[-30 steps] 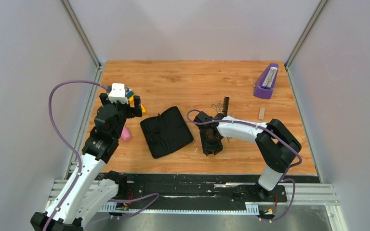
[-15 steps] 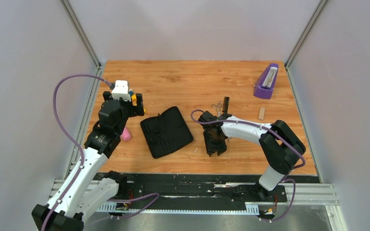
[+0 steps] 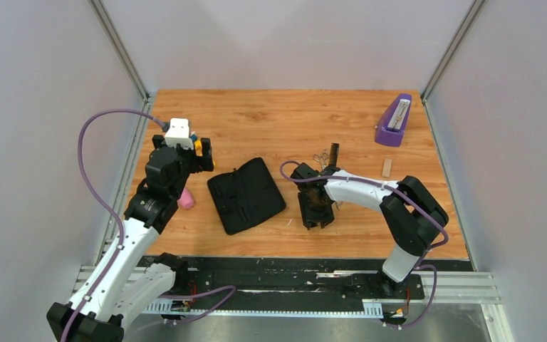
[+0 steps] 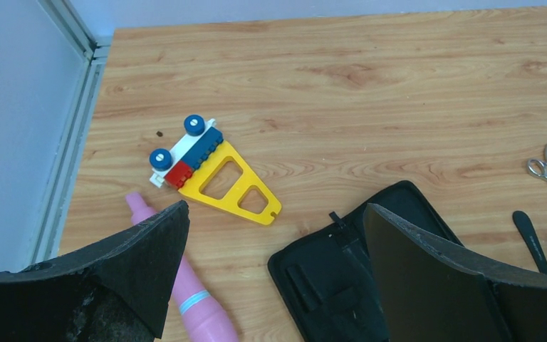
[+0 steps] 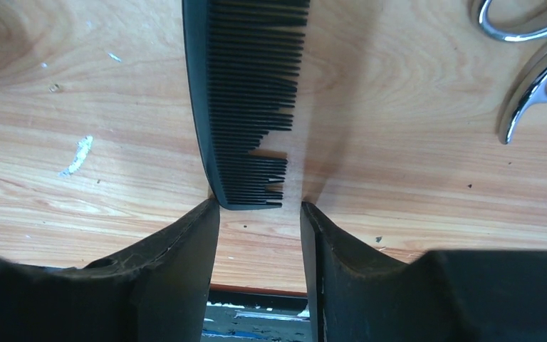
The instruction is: Sort the hair-cutting tools
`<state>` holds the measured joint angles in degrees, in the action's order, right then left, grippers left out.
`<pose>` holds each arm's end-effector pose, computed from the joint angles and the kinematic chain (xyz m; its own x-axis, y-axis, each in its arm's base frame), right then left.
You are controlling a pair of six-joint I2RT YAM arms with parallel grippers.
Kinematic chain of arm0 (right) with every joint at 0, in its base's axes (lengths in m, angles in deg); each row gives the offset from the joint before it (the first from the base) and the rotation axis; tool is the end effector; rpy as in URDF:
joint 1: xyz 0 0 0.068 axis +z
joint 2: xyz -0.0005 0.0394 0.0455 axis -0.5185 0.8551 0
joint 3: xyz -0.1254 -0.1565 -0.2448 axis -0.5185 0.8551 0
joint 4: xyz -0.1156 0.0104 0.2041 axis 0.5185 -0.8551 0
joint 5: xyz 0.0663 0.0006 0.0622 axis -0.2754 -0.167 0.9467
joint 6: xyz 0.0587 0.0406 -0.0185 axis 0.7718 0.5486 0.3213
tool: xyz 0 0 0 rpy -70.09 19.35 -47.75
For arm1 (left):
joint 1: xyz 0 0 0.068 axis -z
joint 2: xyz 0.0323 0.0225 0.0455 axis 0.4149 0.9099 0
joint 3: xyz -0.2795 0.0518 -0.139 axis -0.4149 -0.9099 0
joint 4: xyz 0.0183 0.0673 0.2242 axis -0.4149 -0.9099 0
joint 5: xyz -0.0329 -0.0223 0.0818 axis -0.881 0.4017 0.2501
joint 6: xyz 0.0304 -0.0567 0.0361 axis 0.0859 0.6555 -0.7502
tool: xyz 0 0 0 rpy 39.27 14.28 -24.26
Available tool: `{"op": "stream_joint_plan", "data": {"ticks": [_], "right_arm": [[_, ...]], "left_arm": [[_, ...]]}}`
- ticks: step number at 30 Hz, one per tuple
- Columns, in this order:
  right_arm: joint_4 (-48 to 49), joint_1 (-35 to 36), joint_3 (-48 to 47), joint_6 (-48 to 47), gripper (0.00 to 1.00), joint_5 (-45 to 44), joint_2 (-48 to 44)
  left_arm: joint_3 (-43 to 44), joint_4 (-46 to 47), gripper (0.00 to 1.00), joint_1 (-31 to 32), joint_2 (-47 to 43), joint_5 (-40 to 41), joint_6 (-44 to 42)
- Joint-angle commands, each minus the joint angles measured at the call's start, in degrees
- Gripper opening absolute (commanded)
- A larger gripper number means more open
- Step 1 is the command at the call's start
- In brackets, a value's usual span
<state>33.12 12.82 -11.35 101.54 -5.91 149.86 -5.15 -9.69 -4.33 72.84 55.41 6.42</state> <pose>0.1978 0.1886 0.1935 -0.9806 -0.1839 -0.0683 -0.1846 0.9828 0.0042 0.1496 -0.0367 0.3656 -0.2046 -0.0335 -0.9783 0.0538 0.9975 -0.0455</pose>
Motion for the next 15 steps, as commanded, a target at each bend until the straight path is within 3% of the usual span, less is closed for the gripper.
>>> {"op": "stream_joint_plan", "data": {"ticks": [1, 15], "right_arm": [[4.75, -0.37, -1.73, 0.71, 0.47, -5.27, 2.64], [4.57, -0.37, -0.19, 0.2, 0.33, -3.59, 0.47]], "left_arm": [[2.49, 0.93, 1.0, 0.21, -0.3, -1.01, 1.08], [2.79, 0.57, 1.0, 0.21, 1.12, -3.17, 2.94]]}}
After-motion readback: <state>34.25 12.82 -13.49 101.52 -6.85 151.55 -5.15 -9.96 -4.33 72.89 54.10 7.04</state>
